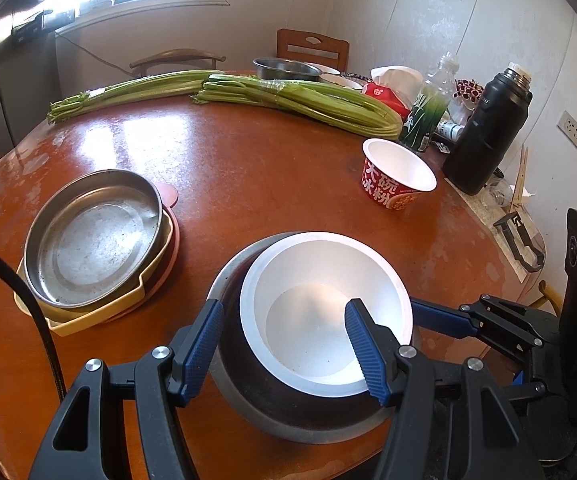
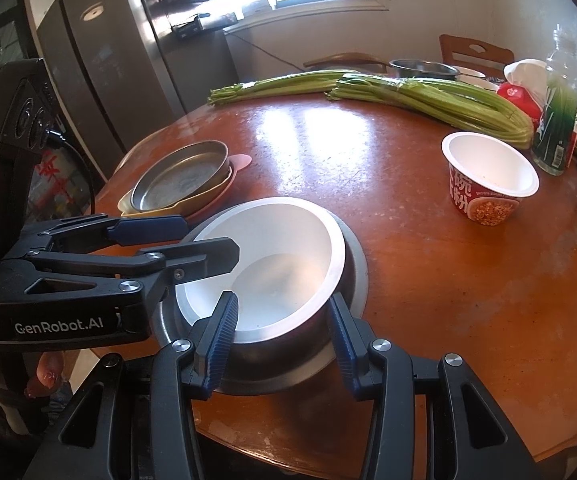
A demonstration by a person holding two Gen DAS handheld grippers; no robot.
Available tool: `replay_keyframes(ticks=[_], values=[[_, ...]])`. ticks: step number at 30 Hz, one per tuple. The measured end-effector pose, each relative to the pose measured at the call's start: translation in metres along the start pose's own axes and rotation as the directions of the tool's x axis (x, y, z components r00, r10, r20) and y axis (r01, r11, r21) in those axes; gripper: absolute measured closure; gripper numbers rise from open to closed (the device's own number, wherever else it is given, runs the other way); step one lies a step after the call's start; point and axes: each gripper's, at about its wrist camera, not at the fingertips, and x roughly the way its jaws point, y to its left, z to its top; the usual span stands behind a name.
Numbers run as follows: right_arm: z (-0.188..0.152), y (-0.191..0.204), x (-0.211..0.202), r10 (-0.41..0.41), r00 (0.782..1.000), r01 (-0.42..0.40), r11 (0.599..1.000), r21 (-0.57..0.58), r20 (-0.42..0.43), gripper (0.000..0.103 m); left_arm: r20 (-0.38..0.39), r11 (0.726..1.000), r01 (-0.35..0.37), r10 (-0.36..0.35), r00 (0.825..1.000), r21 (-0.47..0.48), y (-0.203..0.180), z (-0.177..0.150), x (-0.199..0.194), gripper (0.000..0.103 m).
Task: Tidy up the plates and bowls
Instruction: 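Lift the white noodle bowl with the left tool and lower it into the steel bowl, then open the left tool to release the white bowl inside the steel bowl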
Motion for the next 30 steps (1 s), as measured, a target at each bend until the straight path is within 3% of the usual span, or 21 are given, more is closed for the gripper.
replay_keyframes(ticks=[30], values=[[0.009,-0.025,-0.017,-0.045,0.997,0.041,0.997,0.067,0.065,0.055,0.036,1.0,0.0,-0.001,0.999,0.032,-0.021,0.019,-0.008,0.04]])
